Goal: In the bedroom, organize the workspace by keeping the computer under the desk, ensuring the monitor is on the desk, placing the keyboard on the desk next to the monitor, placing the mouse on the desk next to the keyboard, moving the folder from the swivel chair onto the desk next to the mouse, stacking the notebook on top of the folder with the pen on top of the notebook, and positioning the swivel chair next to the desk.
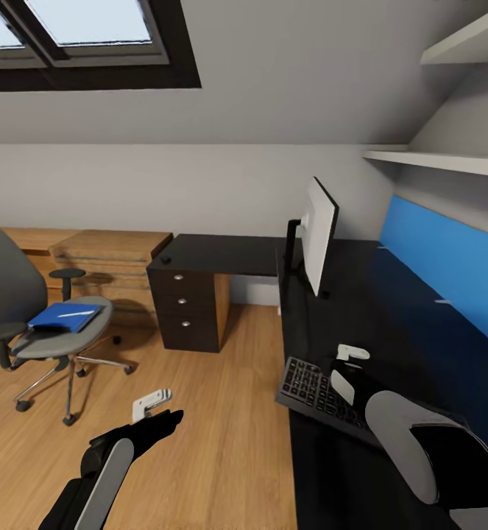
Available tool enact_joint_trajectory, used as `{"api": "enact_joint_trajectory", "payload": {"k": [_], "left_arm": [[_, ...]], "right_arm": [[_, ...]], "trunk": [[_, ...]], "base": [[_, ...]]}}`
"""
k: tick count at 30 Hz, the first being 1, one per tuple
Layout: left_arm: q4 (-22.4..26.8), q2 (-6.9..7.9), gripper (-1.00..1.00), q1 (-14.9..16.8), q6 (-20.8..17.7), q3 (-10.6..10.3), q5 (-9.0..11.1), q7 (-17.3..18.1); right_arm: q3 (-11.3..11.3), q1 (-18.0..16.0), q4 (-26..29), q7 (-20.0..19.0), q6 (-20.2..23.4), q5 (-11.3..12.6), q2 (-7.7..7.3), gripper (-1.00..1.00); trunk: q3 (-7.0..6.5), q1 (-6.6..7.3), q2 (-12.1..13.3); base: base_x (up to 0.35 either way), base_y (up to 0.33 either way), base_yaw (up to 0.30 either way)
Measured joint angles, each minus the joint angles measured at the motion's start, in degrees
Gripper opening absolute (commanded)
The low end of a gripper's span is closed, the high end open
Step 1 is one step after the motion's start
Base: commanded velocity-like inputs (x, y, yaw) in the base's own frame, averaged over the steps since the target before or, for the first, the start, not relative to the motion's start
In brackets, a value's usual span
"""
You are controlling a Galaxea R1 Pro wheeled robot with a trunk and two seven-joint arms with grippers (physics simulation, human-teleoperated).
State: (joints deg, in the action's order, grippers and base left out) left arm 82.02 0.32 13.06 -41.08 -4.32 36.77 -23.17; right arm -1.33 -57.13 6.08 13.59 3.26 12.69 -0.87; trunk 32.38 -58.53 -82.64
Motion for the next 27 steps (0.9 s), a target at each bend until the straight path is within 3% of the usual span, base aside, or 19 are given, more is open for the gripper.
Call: {"api": "enact_joint_trajectory", "payload": {"k": [27], "left_arm": [[0.0, 0.0, 1.0, 0.0, 0.0, 0.0, 0.0, 0.0]], "right_arm": [[0.1, 0.0, 0.0, -0.4, -0.3, 0.0, 0.08, 1.0]], "trunk": [[0.0, 0.02, 0.0]], "base": [[-0.042, 0.0, 0.0]]}}
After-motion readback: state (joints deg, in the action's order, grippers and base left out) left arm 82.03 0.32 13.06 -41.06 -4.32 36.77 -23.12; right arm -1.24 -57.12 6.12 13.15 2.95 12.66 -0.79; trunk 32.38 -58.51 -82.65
